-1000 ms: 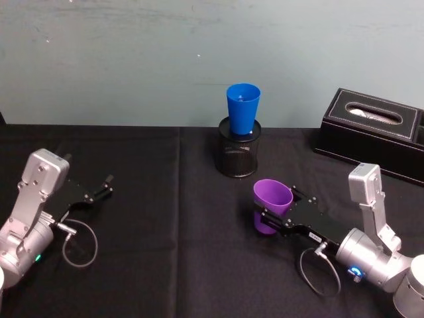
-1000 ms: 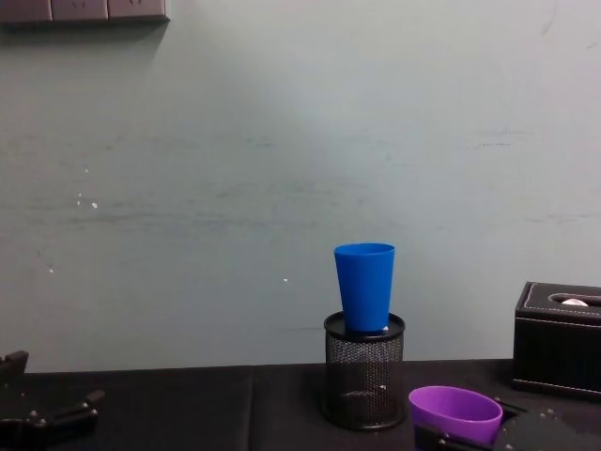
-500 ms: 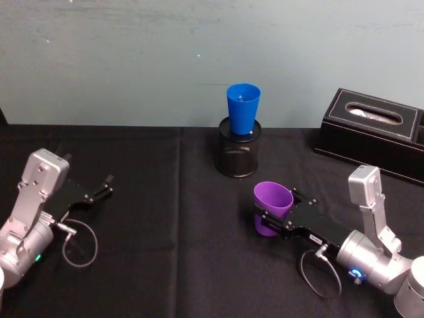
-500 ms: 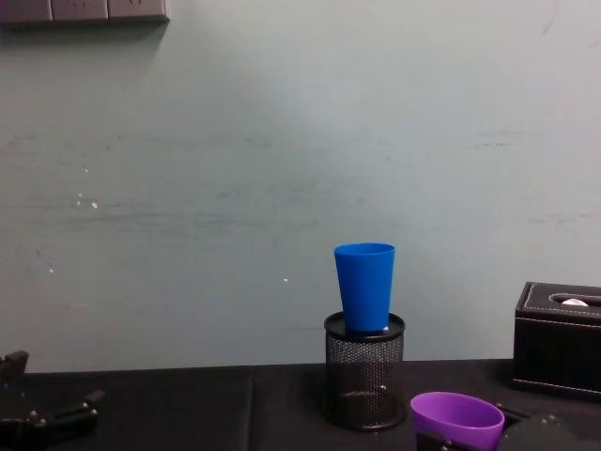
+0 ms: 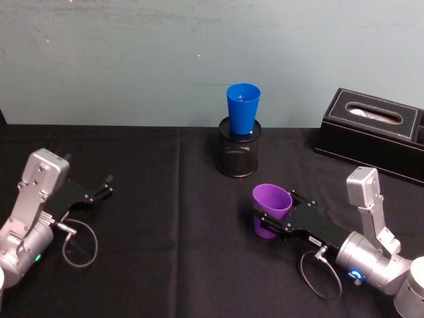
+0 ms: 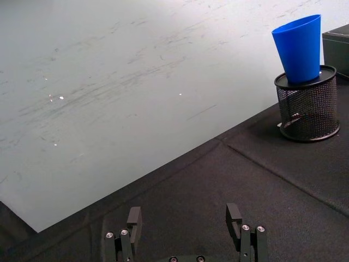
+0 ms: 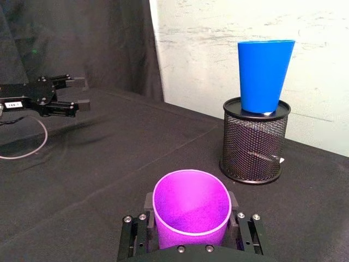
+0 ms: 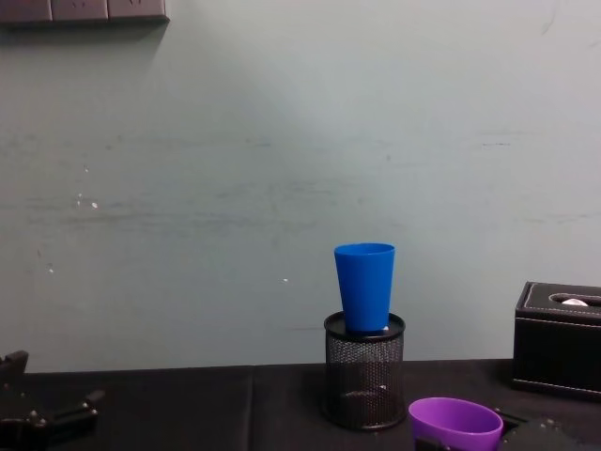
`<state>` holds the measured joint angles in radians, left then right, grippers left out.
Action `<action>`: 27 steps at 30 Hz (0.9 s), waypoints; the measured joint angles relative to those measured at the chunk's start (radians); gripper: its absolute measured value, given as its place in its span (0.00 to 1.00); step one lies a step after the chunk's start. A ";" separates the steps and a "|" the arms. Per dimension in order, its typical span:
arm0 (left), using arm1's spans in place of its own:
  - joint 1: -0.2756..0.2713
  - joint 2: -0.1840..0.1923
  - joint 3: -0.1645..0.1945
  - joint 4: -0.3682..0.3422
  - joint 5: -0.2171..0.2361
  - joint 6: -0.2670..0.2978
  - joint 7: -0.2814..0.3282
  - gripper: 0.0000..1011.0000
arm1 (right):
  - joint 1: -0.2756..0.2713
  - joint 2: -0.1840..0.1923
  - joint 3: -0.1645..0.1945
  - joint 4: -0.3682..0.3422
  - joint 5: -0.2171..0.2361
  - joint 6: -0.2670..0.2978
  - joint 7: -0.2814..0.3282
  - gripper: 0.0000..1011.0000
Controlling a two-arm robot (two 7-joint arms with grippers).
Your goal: Pick up one cup with a gripper and tap it against the other cup.
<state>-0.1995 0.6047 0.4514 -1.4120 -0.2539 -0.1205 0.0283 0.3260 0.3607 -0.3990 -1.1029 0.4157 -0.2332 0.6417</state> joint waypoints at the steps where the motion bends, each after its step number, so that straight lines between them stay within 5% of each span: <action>1: 0.000 0.000 0.000 0.000 0.000 0.000 0.000 1.00 | 0.000 0.000 0.000 0.000 0.000 0.000 0.000 0.73; 10: 0.000 0.000 0.000 0.000 0.000 0.000 0.000 1.00 | 0.000 0.000 0.001 -0.001 0.000 0.000 -0.001 0.75; 19: 0.000 0.000 0.000 0.000 0.000 0.000 0.000 1.00 | 0.000 0.000 0.001 -0.001 0.000 -0.001 -0.001 0.98; 27: 0.000 0.000 0.000 0.000 0.000 0.000 0.000 1.00 | 0.000 0.000 0.001 -0.001 0.000 -0.001 -0.002 0.99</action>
<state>-0.1995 0.6047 0.4514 -1.4120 -0.2540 -0.1205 0.0283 0.3261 0.3605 -0.3983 -1.1043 0.4159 -0.2340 0.6399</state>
